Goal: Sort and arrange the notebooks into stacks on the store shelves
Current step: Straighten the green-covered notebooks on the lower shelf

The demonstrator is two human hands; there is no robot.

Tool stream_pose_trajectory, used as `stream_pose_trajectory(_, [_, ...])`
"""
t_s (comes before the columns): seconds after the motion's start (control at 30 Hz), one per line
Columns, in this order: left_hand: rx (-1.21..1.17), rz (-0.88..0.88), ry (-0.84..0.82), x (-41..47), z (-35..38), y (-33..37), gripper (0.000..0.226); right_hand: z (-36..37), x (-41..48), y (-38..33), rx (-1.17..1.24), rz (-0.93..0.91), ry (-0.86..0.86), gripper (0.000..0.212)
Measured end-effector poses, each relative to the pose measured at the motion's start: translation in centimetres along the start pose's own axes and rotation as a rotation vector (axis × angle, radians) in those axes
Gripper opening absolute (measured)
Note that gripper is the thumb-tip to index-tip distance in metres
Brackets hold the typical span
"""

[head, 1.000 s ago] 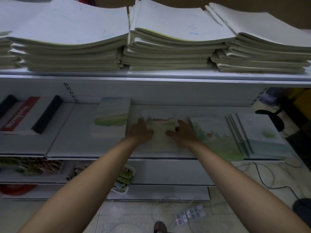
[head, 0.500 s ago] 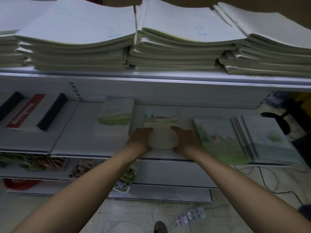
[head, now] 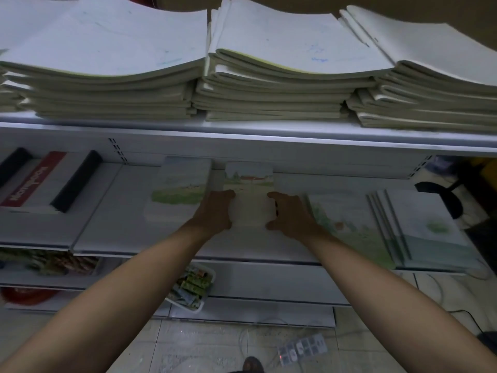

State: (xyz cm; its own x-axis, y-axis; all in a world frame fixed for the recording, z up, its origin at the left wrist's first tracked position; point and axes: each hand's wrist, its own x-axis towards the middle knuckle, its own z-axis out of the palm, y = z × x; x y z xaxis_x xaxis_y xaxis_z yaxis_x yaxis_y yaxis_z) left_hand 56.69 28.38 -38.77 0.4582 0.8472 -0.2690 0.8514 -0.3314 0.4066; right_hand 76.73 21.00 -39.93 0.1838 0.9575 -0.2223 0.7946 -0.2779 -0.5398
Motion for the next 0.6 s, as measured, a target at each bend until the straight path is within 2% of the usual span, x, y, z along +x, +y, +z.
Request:
stream_pose_trajectory(0.1, [0.035, 0.005, -0.01, -0.1, 0.3, 0.0, 0.088, 0.0, 0.0, -0.1, -0.051, -0.026, -0.006, 0.096])
stream_pose_trajectory(0.27, [0.021, 0.012, 0.02, 0.0, 0.5, -0.2, 0.086, 0.0, 0.1, -0.4, -0.052, -0.016, 0.003, 0.078])
stream_pose_trajectory(0.47, [0.015, 0.004, 0.025, 0.3, -0.2, 0.1, 0.086, -0.2, 0.5, -0.2, -0.033, 0.001, 0.008, 0.097])
stream_pose_trajectory(0.6, [0.027, -0.02, 0.005, -0.2, -0.8, 0.9, 0.087, -0.4, 0.5, 0.0, -0.121, -0.021, -0.037, 0.098])
